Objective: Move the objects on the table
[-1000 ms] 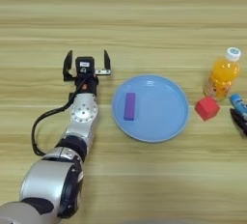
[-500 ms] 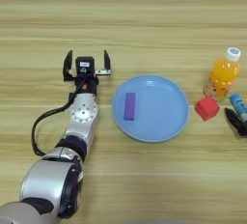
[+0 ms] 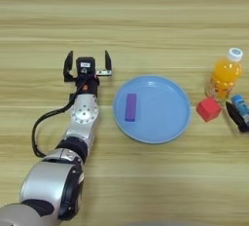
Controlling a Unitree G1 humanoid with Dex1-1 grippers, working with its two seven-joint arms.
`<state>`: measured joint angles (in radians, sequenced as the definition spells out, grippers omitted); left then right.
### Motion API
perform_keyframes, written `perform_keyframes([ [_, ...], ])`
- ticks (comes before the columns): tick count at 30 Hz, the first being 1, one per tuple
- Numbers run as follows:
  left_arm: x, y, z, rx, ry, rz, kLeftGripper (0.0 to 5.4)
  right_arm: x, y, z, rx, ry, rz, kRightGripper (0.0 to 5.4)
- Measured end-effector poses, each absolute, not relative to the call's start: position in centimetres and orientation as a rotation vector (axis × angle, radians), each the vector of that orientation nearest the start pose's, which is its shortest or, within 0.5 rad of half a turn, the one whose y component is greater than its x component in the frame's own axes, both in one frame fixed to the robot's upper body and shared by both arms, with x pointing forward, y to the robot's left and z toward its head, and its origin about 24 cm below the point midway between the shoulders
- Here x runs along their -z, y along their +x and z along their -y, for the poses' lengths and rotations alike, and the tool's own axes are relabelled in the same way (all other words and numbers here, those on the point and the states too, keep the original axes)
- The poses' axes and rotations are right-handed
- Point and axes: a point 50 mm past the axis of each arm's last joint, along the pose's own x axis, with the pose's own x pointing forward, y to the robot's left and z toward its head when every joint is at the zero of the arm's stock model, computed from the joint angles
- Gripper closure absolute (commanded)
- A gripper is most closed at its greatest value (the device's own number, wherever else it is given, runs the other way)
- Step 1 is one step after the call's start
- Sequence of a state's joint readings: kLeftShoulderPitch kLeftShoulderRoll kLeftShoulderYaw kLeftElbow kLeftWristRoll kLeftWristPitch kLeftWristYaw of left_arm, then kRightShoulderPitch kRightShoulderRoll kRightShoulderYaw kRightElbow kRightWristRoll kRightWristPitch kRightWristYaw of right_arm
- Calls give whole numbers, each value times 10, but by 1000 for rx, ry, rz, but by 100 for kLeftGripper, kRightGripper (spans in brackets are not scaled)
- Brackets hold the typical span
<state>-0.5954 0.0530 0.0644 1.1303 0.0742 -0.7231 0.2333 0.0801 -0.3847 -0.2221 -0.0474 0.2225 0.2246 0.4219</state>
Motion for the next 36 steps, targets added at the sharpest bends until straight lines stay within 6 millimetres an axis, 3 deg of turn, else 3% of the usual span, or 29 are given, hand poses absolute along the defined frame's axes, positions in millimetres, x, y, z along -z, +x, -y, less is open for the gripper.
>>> perform_keyframes([
  [21,-30,334,-142,-109,87,186,0,-76,229,244,-232,-130,-124,1],
  [36,-29,334,-141,-107,90,178,0,-105,248,215,-335,-132,14,1],
])
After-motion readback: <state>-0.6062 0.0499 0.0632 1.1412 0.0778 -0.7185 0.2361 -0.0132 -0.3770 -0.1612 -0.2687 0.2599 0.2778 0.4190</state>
